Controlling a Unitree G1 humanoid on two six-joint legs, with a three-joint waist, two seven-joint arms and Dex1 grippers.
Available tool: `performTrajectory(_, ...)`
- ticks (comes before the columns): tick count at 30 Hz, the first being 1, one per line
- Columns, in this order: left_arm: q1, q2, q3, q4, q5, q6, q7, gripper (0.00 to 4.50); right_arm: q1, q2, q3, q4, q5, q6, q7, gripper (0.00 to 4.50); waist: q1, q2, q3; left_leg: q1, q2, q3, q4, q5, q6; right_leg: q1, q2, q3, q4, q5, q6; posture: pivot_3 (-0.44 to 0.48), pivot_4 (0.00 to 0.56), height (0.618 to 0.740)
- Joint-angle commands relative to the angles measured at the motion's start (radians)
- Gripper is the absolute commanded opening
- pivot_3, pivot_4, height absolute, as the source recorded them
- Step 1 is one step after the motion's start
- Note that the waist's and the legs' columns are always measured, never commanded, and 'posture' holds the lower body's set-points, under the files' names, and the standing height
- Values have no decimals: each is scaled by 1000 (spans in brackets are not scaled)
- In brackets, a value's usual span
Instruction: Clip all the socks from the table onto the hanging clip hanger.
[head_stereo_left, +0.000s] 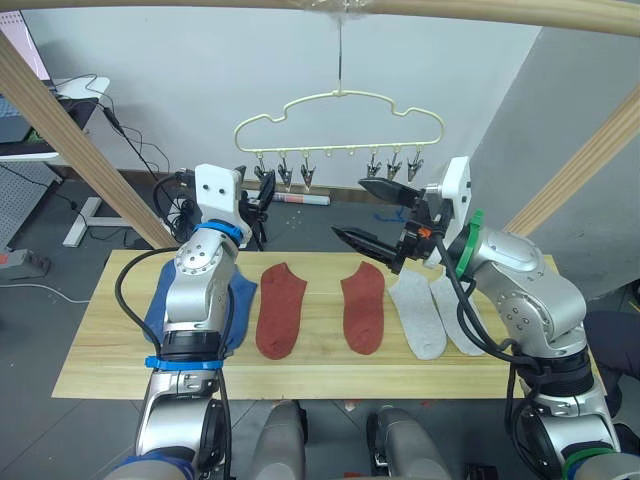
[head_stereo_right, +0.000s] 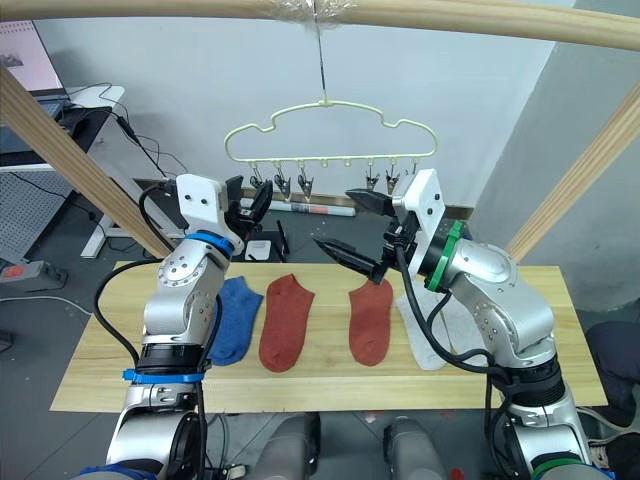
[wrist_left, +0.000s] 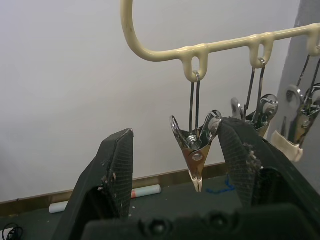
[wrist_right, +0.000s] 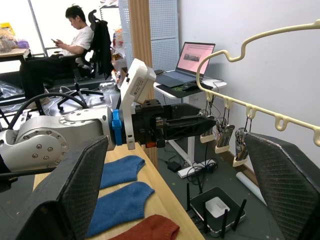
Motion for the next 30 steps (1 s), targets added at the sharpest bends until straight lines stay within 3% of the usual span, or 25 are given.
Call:
performTrajectory(1,-33,-1,3,3,6,-35,-1,2844,-15,-1,-22,-31,19,0,-8,4500,0,0,2,0,0,0,0,0,0,0,0,0,0,0,0,-12,276,740)
performTrajectory(9,-62,-2,1,42,0,-60,-18,2844,-18,-5,-24,-23,10,-2,-14,4500,0,0,7,-2,0,0,0,1,-1,-2,0,0,0,0,0,-15,283,740)
performTrajectory(20,-77,-14,0,37,-8,-74,-44,349,-10,4,-30,-24,14,9,-33,4500,0,0,8,-12,0,0,5,1,-2,-12,0,-1,3,0,0,-10,287,740)
performTrajectory(30,-67,36,-7,5,11,-30,-57,272,49,-44,-18,-12,-40,3,-36,4500,0,0,15,-12,0,-1,13,0,1,-13,0,0,14,0,0,5,279,740)
